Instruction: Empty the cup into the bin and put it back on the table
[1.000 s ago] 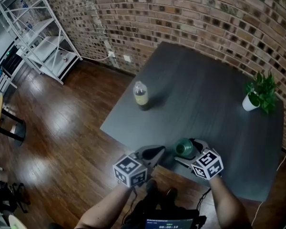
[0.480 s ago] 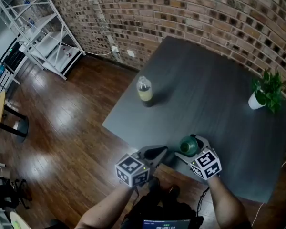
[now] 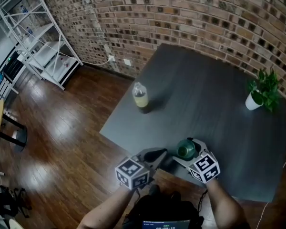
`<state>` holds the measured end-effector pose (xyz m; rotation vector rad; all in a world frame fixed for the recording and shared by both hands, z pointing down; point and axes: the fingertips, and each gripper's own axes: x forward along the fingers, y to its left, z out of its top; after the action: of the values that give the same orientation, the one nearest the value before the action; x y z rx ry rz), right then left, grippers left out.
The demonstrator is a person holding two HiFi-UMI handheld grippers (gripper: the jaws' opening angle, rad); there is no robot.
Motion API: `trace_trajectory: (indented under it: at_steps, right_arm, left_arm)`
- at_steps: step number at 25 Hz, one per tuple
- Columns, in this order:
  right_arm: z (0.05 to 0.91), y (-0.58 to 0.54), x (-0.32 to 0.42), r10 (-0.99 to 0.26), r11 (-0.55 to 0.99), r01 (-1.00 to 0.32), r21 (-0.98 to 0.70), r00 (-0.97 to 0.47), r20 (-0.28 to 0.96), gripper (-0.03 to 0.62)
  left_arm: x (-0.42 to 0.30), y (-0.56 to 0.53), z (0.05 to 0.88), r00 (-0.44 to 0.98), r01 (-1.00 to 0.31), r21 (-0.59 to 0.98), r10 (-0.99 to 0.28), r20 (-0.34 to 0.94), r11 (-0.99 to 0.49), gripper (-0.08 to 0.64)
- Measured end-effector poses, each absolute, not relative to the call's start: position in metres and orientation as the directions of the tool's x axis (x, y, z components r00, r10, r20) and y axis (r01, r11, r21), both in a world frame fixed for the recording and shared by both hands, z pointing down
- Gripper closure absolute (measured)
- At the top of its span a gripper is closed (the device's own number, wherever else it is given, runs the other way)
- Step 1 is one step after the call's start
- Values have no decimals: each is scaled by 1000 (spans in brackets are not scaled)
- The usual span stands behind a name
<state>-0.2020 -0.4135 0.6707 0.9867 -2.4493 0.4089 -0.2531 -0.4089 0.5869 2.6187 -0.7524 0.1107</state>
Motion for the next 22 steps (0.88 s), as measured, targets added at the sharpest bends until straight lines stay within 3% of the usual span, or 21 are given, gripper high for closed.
trace_trajectory:
  at_steps: [13, 22]
  right_arm:
    - [660, -414, -189, -647, 654, -751, -89, -616, 449, 192]
    - [577, -399, -173, -670, 643, -759, -107, -624, 403, 192]
  left_arm:
    - [-248, -411, 585, 859, -511, 346, -485, 163, -787, 568]
    - [-235, -404, 508, 877, -476, 322, -471, 98, -819, 569]
